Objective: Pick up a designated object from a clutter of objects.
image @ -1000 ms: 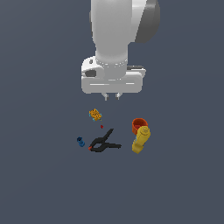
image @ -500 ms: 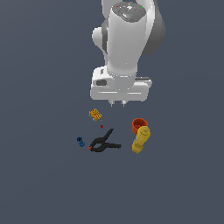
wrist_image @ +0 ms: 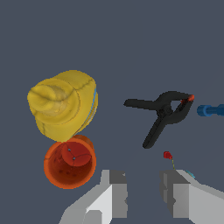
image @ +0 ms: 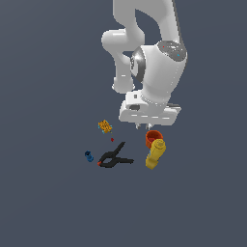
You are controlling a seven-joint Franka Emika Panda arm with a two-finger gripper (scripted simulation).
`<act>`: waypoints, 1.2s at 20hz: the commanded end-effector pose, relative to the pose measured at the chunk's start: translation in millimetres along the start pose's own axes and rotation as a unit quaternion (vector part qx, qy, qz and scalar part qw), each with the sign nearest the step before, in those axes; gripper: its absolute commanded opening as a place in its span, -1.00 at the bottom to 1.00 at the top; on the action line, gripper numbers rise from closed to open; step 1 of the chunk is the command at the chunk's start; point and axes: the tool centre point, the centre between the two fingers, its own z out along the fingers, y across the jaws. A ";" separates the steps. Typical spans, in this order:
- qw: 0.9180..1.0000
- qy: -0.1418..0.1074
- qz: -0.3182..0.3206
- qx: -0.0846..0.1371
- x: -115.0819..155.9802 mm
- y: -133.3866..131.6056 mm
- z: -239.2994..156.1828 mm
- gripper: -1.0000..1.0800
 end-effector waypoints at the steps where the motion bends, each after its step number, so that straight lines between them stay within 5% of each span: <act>1: 1.000 0.008 0.001 -0.006 -2.1 -19.7 16.0 -0.15; 13: 0.999 0.036 -0.003 -0.008 -27.3 -103.1 78.3 -0.15; 24: 0.999 0.042 -0.005 -0.003 -40.7 -129.1 96.9 -0.15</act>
